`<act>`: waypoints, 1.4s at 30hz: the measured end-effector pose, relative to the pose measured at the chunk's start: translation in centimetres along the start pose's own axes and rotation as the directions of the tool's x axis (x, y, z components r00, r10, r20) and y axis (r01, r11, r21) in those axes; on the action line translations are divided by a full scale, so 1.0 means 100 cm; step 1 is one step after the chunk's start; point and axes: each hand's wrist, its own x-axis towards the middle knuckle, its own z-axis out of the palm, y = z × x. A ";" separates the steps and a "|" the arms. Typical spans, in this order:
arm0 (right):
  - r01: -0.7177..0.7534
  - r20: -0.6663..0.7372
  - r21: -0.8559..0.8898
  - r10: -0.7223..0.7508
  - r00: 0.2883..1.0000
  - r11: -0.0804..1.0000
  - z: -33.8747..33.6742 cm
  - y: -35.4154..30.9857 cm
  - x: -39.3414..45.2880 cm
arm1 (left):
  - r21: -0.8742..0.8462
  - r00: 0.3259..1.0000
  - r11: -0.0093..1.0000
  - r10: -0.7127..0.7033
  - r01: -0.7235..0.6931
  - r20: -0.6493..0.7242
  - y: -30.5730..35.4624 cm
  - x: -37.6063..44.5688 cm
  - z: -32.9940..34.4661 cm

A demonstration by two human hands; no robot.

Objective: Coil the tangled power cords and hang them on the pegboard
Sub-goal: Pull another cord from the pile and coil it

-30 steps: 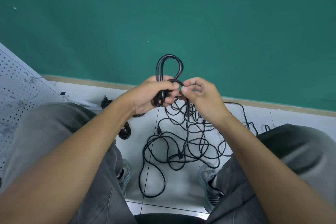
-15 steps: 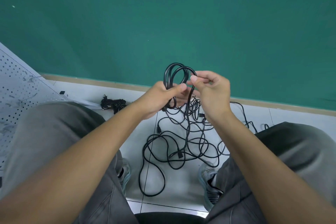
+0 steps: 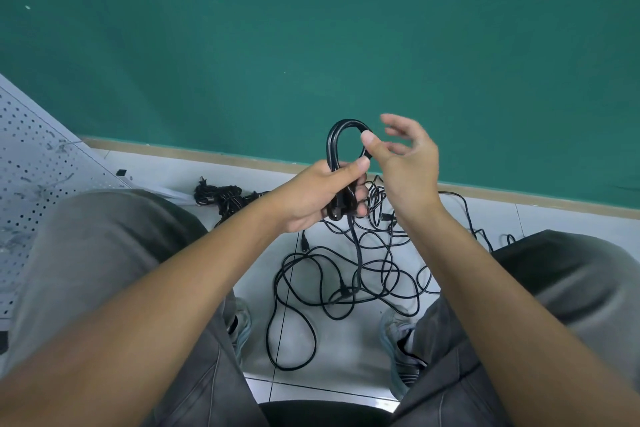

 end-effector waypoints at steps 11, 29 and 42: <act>-0.162 0.560 -0.251 0.280 0.780 0.954 0.023 0.014 -0.036 | -0.473 0.916 0.849 0.033 -0.236 -0.399 0.024 0.004 -0.033; 0.204 0.336 -0.222 -0.122 0.934 0.953 -0.009 -0.006 -0.017 | 0.467 0.975 0.884 0.110 -0.008 -0.192 0.008 0.003 -0.026; 0.201 0.173 -0.227 -0.164 0.971 0.953 -0.014 -0.001 -0.004 | -0.034 0.996 0.999 0.019 -0.016 0.091 0.005 -0.002 -0.019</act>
